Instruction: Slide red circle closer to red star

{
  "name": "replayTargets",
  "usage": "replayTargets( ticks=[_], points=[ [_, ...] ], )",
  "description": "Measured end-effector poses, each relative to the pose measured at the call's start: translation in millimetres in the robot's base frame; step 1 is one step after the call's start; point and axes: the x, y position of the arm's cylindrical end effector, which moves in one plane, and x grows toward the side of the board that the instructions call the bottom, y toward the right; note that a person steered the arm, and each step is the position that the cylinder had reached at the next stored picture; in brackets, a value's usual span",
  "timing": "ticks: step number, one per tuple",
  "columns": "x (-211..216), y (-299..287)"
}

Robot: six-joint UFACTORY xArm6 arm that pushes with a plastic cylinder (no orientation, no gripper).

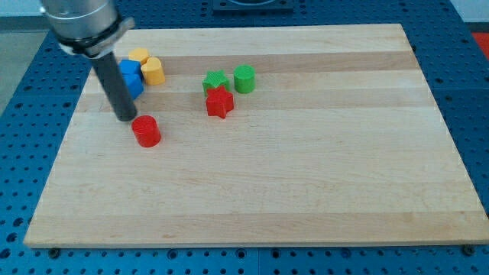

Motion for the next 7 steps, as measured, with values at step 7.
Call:
replayTargets(
  ticks=[7],
  points=[
    [22, 113]
  ],
)
